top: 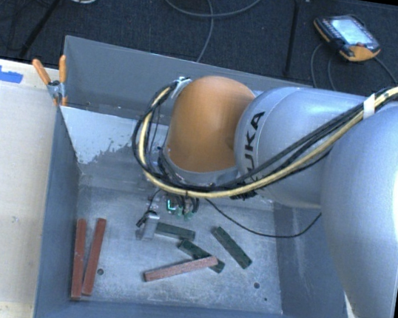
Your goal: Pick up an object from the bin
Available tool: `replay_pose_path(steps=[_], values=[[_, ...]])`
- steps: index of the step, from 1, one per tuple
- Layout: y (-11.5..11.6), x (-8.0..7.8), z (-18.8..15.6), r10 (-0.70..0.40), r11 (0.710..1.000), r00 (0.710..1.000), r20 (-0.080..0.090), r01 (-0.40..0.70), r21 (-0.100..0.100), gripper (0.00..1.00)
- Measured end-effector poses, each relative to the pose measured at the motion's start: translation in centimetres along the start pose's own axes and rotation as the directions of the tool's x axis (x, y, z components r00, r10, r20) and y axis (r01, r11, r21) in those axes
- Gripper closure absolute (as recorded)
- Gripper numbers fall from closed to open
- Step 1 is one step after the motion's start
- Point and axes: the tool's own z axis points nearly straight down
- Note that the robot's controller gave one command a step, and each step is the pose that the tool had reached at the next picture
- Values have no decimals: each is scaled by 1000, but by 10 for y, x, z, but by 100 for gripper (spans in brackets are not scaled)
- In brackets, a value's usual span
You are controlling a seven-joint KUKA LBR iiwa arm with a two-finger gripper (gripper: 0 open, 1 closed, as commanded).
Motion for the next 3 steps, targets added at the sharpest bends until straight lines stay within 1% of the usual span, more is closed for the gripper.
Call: replay_pose_path(steps=[1, 2, 3], values=[[0, 0, 0, 0, 1000, 1000, 0, 0, 0, 0], [-44, 8, 11, -95, 995, 995, 0, 95, 0, 0], [-86, -1, 21, 2, 1000, 1000, 0, -2, 0, 0]])
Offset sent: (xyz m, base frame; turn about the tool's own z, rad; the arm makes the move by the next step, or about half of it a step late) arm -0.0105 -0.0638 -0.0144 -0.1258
